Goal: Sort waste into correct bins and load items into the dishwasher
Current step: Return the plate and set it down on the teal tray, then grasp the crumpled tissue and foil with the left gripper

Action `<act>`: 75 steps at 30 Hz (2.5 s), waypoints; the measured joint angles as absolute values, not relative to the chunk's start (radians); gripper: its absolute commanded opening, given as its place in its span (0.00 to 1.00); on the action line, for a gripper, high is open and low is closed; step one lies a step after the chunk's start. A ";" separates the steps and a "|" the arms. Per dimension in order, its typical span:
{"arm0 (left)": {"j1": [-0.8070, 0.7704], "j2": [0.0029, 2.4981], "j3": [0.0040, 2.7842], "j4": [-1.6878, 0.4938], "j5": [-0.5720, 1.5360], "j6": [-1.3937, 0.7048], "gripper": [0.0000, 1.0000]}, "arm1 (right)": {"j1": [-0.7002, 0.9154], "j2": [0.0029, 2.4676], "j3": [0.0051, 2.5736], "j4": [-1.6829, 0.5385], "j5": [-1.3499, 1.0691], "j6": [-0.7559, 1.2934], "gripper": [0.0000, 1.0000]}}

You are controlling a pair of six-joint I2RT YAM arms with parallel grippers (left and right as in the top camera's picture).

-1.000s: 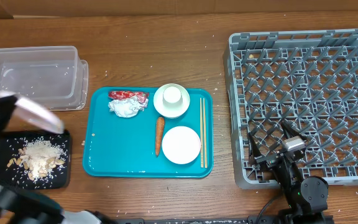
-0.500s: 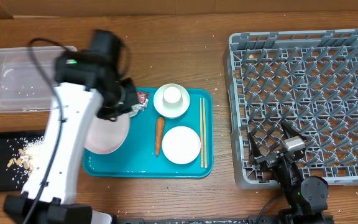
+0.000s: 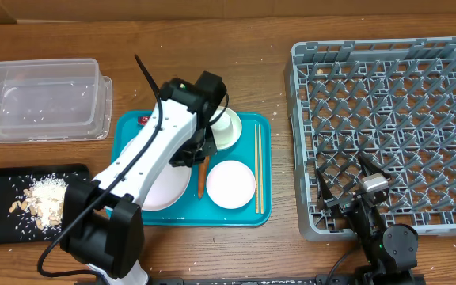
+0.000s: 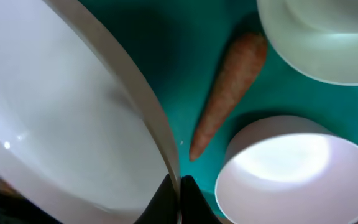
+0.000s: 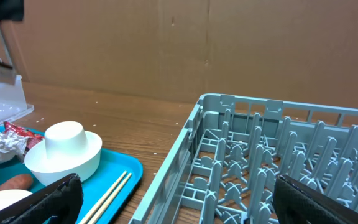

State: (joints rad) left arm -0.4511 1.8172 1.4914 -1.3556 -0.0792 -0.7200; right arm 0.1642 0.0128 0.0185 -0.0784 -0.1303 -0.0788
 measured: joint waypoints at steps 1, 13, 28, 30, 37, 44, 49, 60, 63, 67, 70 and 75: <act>-0.451 1.817 1.467 -1.338 -0.079 -0.724 0.04 | 0.164 0.013 0.019 -0.078 -0.131 -0.078 1.00; -0.451 1.820 1.236 -1.119 -0.111 -0.731 0.08 | 0.164 0.013 0.019 -0.079 -0.130 -0.079 1.00; -0.451 1.821 1.301 -1.264 -0.128 -0.673 0.39 | 0.164 0.013 0.019 -0.079 -0.131 -0.079 1.00; -0.449 1.822 1.376 -1.288 -0.147 -0.670 0.46 | 0.164 0.013 0.019 -0.080 -0.130 -0.079 1.00; -0.376 1.824 1.668 -1.317 -0.233 -0.641 0.77 | 0.164 0.013 0.019 -0.079 -0.131 -0.079 1.00; -0.191 1.828 1.743 -1.211 -0.170 -0.632 0.77 | 0.164 0.013 0.019 -0.079 -0.130 -0.078 1.00; -0.164 1.872 1.738 -1.180 -0.081 -0.632 0.75 | 0.164 0.013 0.019 -0.078 -0.131 -0.080 1.00; -0.168 2.075 1.717 -1.224 0.024 -0.633 0.67 | 0.164 0.013 0.019 -0.078 -0.131 -0.078 1.00; -0.168 2.075 1.717 -1.231 0.009 -0.633 0.66 | 0.164 0.013 0.019 -0.078 -0.131 -0.079 1.00; -0.168 2.075 1.714 -1.230 -0.004 -0.633 0.65 | 0.164 0.013 0.019 -0.078 -0.131 -0.078 1.00; -0.168 2.075 1.692 -1.214 -0.009 -0.633 0.65 | 0.164 0.013 0.019 -0.078 -0.130 -0.079 1.00; -0.164 2.075 1.652 -1.165 -0.016 -0.633 0.65 | 0.164 0.013 0.019 -0.078 -0.131 -0.078 1.00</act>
State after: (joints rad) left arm -0.1642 2.0750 1.6524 -1.1648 -0.0158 -0.6327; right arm 0.1642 0.0128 0.0185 -0.0784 -0.1307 -0.0784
